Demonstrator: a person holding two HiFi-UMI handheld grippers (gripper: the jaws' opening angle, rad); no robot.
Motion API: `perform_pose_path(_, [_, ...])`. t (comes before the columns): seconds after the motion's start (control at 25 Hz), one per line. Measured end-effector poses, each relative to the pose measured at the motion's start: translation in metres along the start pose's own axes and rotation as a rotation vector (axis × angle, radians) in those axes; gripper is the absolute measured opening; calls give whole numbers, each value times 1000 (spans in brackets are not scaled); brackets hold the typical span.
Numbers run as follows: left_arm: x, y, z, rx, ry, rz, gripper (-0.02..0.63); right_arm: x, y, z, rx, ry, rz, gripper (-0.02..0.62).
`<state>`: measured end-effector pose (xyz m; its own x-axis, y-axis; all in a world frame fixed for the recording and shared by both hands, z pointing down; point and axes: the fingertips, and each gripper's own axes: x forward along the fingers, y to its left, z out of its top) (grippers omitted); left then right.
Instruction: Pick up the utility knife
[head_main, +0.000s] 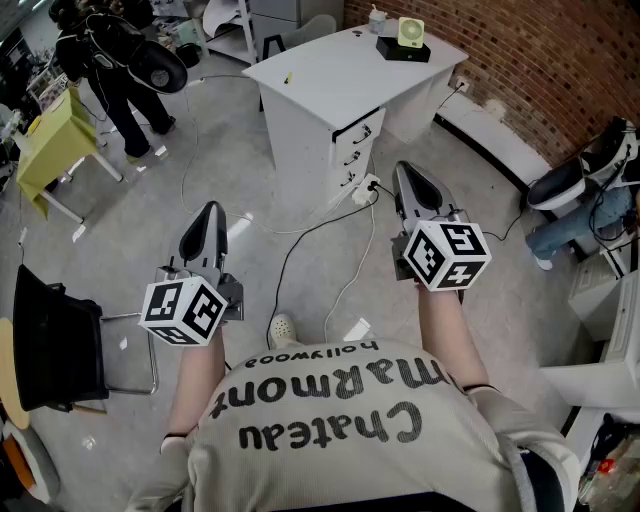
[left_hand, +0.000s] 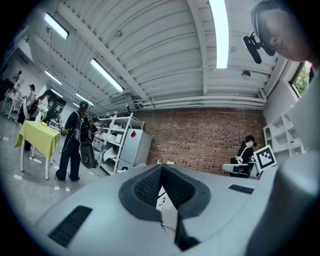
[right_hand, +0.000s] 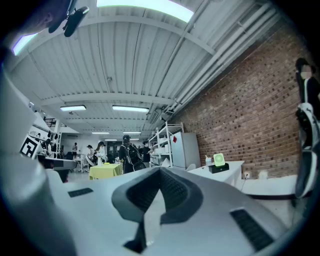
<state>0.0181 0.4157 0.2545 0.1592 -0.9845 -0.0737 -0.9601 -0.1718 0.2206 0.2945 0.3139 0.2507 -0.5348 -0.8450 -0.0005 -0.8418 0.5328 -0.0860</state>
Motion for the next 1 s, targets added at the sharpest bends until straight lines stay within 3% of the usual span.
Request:
perform_pose_path(0.4, [68, 61, 29, 19, -20, -35, 0, 81, 6, 11, 32, -10, -23, 3])
perform_pose_path(0.72, [125, 123, 58, 24, -37, -77, 0, 147, 9, 16, 207, -86, -58, 3])
perform_pose_path(1.0, [151, 176, 38, -1, 6, -91, 0, 193, 29, -17, 187, -65, -112, 3])
